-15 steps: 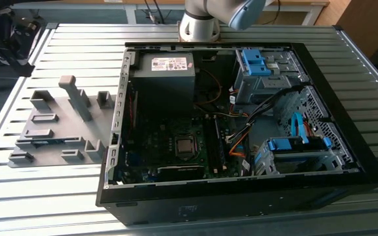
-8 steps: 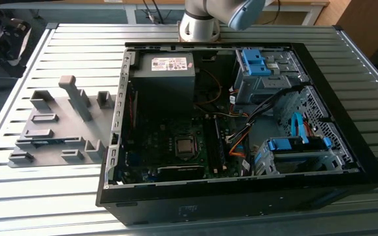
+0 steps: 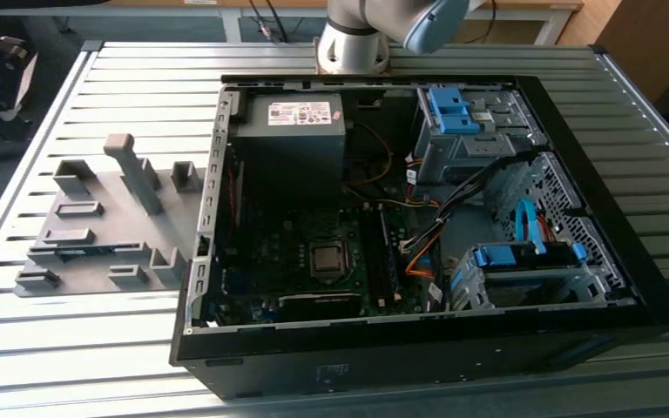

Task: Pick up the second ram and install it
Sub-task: 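Reach for the second ram, then pick up the second ram and move it above second insertion slot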

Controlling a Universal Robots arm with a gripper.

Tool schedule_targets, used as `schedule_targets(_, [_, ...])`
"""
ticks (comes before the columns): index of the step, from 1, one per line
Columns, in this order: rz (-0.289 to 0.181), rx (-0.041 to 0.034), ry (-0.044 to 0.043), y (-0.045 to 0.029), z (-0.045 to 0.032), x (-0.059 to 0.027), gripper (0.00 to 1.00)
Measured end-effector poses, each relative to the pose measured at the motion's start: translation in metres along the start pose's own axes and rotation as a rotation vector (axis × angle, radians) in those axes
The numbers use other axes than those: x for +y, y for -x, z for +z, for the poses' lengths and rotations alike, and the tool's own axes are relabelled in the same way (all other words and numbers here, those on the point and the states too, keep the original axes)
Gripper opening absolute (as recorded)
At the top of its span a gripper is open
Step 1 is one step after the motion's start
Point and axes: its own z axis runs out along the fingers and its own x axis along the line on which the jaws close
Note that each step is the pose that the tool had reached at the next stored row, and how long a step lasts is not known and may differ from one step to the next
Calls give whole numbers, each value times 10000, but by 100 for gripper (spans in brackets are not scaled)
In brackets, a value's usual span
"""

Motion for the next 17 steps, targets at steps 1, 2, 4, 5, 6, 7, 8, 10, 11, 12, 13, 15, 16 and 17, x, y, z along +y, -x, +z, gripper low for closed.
schedule_targets(1, [0, 0, -3, -16, 0, -9, 11])
schedule_targets(2, [0, 0, -4, -30, 0, -16, 11])
schedule_targets(4, [0, -1, -4, -62, 0, -24, 11])
schedule_targets(5, [0, -1, -4, -79, 0, -27, 11])
schedule_targets(6, [0, -2, -4, -97, 0, -30, 11])
schedule_targets(7, [-1, 0, -5, -116, -1, -32, 11])
schedule_targets(8, [0, 0, -5, -137, -1, -34, 11])
schedule_targets(10, [0, 0, -4, -175, -1, -38, 11])
schedule_targets(11, [1, -1, -4, -188, -1, -39, 11])
schedule_targets(12, [1, 0, -4, -192, -1, -40, 11])
schedule_targets(13, [0, 0, -4, -192, -2, -40, 11])
schedule_targets(15, [-1, 0, -4, -193, -1, -40, 11])
schedule_targets(16, [0, 0, -4, -194, -2, -40, 11])
schedule_targets(17, [0, -1, -4, -194, -1, -40, 11])
